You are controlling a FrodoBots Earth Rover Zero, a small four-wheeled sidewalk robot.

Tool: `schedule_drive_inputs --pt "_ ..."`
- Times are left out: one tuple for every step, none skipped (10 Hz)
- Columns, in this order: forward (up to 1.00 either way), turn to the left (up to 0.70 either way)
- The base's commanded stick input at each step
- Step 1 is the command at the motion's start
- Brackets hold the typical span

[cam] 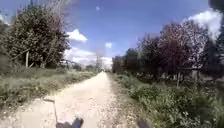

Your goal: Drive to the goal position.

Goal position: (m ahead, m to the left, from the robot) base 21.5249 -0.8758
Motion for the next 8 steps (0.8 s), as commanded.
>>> schedule_drive_inputs --pt "0.7 0.0" --pt "0.7 0.0" --pt "0.7 0.0" --pt "0.7 0.0" --pt "0.7 0.0" --pt "0.7 0.0" --pt "0.7 0.0" --pt "0.7 0.0"
